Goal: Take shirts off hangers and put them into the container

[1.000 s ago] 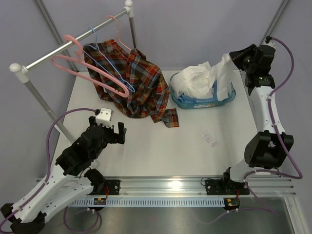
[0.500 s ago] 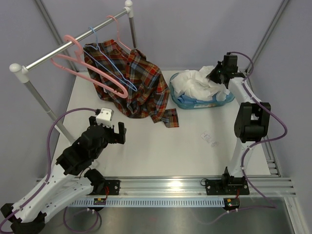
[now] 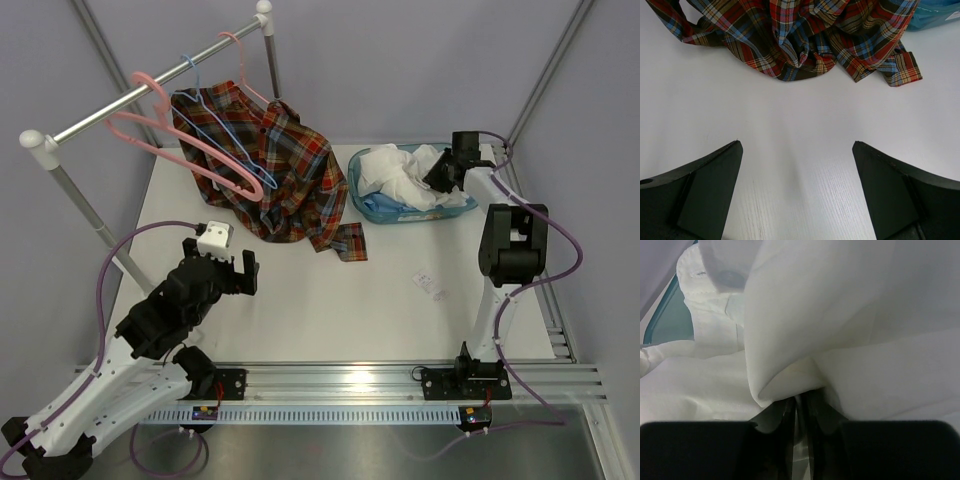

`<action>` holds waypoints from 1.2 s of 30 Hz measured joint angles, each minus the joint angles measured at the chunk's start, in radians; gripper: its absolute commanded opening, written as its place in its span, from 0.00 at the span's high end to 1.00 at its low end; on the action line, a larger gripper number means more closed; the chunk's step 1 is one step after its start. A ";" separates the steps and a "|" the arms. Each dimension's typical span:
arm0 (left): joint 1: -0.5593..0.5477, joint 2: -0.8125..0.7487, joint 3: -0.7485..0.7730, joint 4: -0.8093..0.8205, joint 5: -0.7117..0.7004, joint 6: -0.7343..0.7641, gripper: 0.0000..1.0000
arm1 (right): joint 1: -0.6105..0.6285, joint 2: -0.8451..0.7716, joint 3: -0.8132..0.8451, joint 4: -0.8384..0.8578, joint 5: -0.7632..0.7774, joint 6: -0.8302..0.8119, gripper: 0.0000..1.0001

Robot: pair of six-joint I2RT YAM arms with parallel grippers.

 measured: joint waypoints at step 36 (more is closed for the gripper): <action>0.000 -0.202 0.175 -0.225 -0.085 -0.087 0.01 | 0.000 -1.585 -0.324 -0.415 0.259 -0.297 0.01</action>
